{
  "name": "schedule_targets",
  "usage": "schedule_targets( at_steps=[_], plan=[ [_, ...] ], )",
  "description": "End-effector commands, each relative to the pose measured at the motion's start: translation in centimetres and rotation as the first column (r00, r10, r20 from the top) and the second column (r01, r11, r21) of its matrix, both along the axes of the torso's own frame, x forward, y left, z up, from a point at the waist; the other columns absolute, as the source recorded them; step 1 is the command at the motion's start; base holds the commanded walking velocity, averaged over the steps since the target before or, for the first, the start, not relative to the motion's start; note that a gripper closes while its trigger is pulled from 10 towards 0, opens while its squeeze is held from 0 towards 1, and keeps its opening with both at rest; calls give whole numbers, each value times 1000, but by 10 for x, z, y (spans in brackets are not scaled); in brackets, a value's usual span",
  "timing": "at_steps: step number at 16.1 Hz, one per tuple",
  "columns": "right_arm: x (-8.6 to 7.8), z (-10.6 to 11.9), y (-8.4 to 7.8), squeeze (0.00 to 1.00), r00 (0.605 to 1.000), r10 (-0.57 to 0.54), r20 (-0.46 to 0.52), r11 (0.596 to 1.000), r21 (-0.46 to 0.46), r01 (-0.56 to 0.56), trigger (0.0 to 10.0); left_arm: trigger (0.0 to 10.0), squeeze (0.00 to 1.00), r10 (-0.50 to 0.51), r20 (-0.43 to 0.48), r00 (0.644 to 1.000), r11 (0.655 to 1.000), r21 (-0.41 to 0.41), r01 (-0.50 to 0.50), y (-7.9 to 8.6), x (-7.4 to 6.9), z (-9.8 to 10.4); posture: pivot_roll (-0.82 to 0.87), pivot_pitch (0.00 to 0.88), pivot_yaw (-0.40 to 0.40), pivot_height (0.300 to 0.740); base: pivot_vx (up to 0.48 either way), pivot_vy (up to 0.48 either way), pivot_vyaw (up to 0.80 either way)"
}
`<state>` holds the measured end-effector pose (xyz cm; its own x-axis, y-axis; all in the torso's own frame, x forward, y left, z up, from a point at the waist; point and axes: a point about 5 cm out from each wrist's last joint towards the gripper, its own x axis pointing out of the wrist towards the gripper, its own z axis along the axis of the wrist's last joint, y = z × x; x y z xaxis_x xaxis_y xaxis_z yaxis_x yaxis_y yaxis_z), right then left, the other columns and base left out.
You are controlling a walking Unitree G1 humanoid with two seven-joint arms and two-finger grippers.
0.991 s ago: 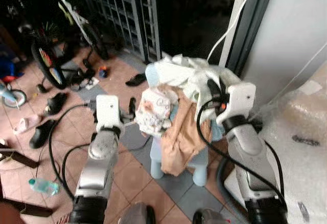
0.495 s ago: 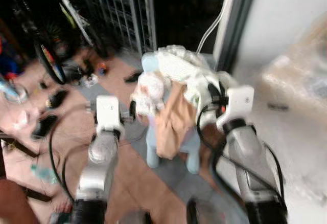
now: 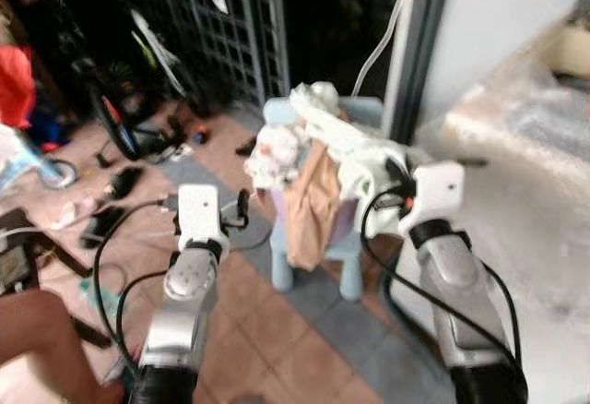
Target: Clothes washing
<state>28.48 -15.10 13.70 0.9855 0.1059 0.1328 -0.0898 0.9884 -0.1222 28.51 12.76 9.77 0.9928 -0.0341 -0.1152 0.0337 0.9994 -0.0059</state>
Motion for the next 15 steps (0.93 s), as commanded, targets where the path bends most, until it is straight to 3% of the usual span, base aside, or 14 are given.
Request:
schedule_targets(
  at_steps=[1, 8, 13, 15],
  plan=[
    [7, 17, 0, 0, 995, -53, 78, 998, -18, 55, 10000, 10000, 0, 25, 1, 1000, 1000, 16, -25, 11, -1, 0, -57, 0, 99, 740, 0, 0, -800],
    [12, 17, -10, 0, 991, -113, 69, 992, -57, 117, 10000, 10000, 0, 17, 11, 1000, 1000, -8, -16, 8, -1, 2, -58, 0, 91, 740, 0, 0, -800],
    [11, 11, -5, 0, 993, -109, 43, 992, -56, 112, 10000, 10000, 0, 19, 3, 1000, 999, -33, -18, 8, -2, 1, -59, 0, 87, 740, 0, 0, -800],
    [11, 8, -6, 0, 993, -109, 35, 992, -61, 111, 10000, 10000, 0, 18, -3, 1000, 999, -39, -18, 8, -2, 1, -59, 0, 87, 740, 0, 304, -800]
  ],
)
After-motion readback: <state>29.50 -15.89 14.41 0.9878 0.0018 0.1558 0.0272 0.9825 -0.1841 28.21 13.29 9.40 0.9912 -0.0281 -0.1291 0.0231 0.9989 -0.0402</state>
